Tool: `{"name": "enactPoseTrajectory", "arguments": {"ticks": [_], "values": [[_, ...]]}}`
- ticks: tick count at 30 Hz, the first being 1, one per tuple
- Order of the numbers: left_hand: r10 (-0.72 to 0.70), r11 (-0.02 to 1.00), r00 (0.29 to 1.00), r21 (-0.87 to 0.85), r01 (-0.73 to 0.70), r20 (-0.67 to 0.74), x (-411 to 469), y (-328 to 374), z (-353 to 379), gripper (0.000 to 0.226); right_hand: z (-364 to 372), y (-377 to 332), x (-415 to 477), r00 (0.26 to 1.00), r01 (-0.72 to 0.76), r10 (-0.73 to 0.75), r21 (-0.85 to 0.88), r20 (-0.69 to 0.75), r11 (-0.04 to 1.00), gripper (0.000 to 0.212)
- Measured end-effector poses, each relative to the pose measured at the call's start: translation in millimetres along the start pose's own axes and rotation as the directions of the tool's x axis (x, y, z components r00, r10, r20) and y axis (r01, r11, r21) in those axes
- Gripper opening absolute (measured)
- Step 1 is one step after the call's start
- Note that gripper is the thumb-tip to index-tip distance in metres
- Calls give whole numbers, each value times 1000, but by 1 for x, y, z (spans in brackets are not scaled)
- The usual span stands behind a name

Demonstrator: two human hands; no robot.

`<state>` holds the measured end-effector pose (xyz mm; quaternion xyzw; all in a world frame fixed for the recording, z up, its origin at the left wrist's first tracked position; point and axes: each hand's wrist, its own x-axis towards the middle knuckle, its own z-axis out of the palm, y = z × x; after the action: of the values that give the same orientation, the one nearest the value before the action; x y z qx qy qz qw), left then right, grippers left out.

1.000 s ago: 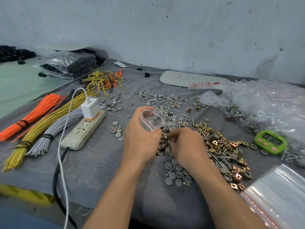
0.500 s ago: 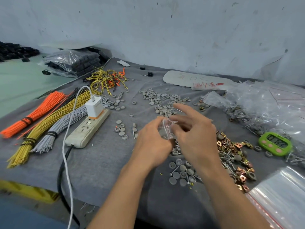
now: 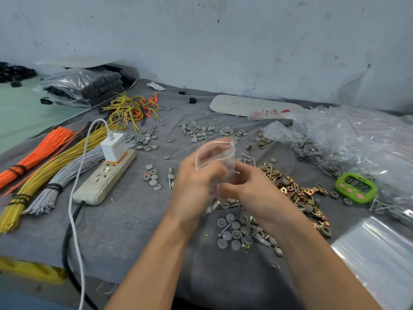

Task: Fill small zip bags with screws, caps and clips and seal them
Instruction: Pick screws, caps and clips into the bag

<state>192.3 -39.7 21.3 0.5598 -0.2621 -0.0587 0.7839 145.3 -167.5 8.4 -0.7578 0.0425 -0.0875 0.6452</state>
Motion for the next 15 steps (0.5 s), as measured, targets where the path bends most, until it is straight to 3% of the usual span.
{"name": "enactPoseTrajectory", "arguments": {"ticks": [2, 4, 8, 10, 11, 13, 15], "values": [[-109, 983, 994, -147, 105, -16, 0, 1, 1, 38, -5, -1, -1, 994, -63, 62, -8, -92, 998, 9], [-189, 969, 982, -162, 188, 11, 1, 1, 0, 38, -11, -2, -4, 988, -122, 126, 56, -92, 991, 12], [-393, 878, 882, -179, 444, 261, -1, 4, 3, 51, -19, -5, -16, 977, -189, 152, 277, 149, 942, 11], [-416, 837, 837, -209, 505, 355, -2, 4, 4, 60, -21, -5, -19, 964, -220, 135, 404, 227, 888, 2], [-410, 836, 830, -209, 507, 378, -3, 4, 5, 63, -23, -2, -19, 962, -232, 135, 448, 238, 863, 10], [-386, 831, 836, -248, 499, 390, -5, 4, 9, 64, -25, -1, -22, 963, -232, 153, 392, 222, 890, 17], [-380, 830, 872, -303, 469, 310, -6, 5, 15, 52, -29, -1, -24, 989, -138, 127, 179, 71, 974, 11]]}}
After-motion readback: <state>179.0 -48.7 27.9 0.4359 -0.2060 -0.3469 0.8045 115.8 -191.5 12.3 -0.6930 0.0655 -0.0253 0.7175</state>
